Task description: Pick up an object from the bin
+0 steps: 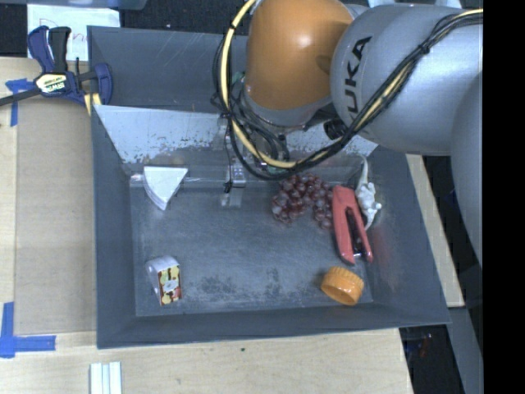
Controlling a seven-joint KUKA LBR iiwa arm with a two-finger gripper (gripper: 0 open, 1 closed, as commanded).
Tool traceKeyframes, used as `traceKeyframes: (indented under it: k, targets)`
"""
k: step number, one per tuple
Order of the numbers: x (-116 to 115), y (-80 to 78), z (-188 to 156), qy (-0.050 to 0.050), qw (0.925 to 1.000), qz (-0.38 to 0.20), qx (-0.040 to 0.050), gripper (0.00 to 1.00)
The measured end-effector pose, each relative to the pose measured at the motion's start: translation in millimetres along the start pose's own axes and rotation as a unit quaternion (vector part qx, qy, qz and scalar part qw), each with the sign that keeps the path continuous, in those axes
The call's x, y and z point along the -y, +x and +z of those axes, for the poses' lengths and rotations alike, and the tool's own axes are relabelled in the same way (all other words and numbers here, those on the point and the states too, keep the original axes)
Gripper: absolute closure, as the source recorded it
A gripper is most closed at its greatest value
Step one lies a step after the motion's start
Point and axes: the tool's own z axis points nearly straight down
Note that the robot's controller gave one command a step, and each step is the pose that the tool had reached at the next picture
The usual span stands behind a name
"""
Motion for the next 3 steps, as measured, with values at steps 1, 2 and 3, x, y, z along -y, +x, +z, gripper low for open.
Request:
traceKeyframes:
  k: [1, 2, 3]
  targets:
    - [1.0, -1.4, -5.5, 0.000, 1.0000, 0.002, 0.0043, 0.00]
    - [-38.6, 32.6, 76.1, -0.001, 0.9988, -0.049, 0.0055, 0.00]
    - [-86.9, -15.4, 69.7, -0.002, 0.9987, 0.050, 0.0125, 0.00]
